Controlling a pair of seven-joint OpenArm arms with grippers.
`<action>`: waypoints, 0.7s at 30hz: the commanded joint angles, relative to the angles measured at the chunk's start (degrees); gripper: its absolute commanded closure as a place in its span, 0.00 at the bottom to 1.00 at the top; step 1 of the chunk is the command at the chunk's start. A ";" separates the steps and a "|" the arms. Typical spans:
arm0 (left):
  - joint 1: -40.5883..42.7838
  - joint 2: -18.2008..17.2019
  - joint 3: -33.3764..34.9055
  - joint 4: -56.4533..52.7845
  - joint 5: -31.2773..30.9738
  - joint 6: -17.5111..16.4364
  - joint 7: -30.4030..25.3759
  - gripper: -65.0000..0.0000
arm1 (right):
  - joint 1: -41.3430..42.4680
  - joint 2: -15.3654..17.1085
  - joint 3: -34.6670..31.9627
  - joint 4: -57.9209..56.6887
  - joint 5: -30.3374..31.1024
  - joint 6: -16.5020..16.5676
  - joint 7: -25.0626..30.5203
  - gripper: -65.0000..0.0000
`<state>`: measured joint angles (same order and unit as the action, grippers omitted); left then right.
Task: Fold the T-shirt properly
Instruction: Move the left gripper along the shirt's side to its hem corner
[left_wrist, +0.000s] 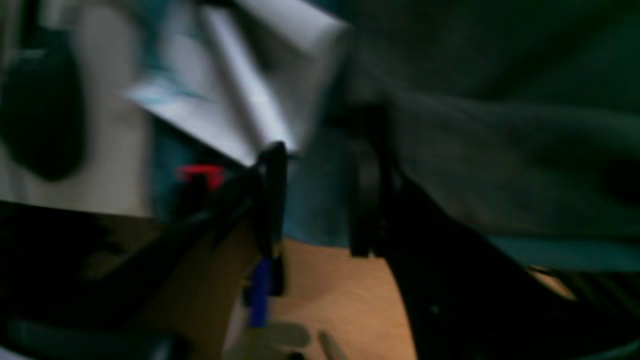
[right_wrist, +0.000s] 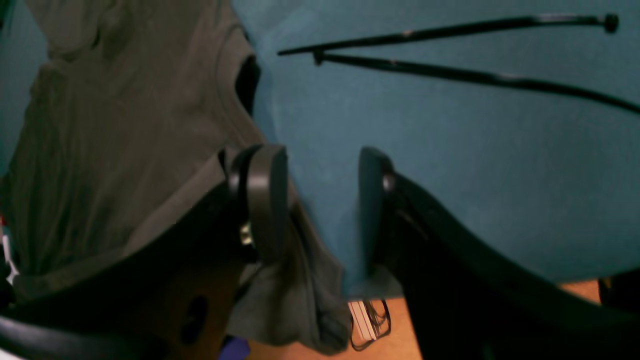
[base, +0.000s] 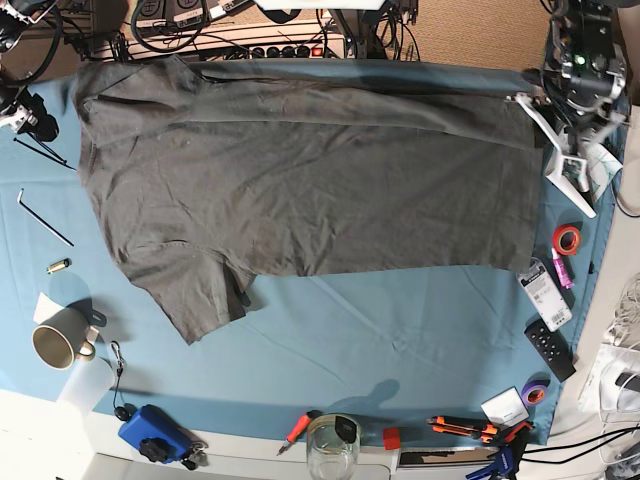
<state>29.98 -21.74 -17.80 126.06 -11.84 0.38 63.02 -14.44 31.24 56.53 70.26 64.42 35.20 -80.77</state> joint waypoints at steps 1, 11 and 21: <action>0.22 0.15 -0.39 1.14 -0.35 -0.37 -0.90 0.69 | 0.33 1.79 0.57 1.01 0.94 0.15 0.77 0.63; 0.50 3.96 -0.39 1.14 -5.40 -1.73 -0.81 0.69 | 0.33 1.79 0.57 1.01 0.87 0.15 0.77 0.63; 0.50 3.93 -0.39 -0.85 -4.52 -1.75 -0.87 0.69 | 0.33 1.77 0.57 1.01 0.70 0.15 0.77 0.63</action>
<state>30.46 -17.32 -17.80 124.33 -16.56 -1.52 62.83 -14.28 31.24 56.53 70.26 64.34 35.20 -80.77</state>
